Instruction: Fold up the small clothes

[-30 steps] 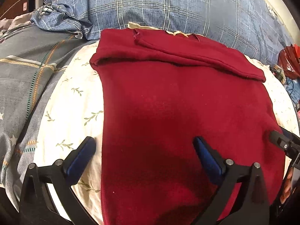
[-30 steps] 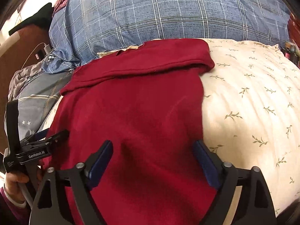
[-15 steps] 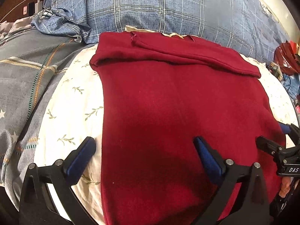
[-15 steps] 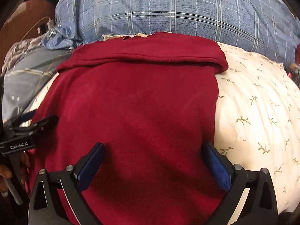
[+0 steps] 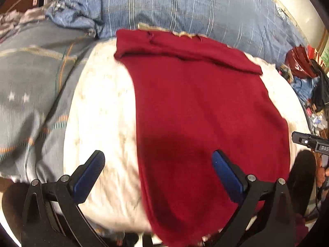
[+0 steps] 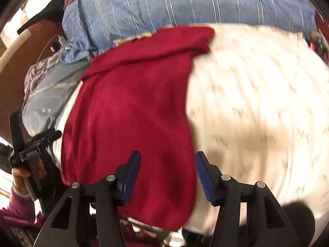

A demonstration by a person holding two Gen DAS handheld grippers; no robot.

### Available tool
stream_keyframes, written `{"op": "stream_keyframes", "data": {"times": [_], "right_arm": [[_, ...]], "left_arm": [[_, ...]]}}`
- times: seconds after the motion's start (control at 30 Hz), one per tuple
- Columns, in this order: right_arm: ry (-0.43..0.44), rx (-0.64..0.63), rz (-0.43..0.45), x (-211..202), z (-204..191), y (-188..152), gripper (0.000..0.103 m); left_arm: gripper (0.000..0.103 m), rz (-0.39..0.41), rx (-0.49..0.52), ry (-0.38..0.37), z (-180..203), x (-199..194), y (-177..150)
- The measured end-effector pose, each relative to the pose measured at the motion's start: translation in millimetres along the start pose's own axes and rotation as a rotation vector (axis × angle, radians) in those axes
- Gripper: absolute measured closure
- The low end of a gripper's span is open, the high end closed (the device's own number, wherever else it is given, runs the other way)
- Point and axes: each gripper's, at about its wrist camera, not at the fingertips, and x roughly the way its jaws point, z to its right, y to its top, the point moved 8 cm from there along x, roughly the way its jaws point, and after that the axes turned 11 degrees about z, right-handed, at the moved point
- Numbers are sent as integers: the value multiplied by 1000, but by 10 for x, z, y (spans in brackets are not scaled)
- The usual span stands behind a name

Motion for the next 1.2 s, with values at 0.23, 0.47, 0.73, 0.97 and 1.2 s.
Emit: {"op": "stream_keyframes", "data": {"times": [0.23,0.47,0.73,0.97,1.2], "right_arm": [[56,75,-75,20,173,-369,47],[131,65,-94,91,57,-412,44],[170,48,-113,88,-9,-542,48],[238,33,-131,76,-90,-555,67],[261,91,-134,113,-80,-595,53]], "left_arm": [[0,-105,-84,-51,-37,-21,-315],[0,-164,-103,-64,25,-27,-538],[0,-193,-75,-96,107,-26,-641],[0,-192,-122,-153,175,-13,-607],[0,-180,-91,-150,174,-12,-614]]}}
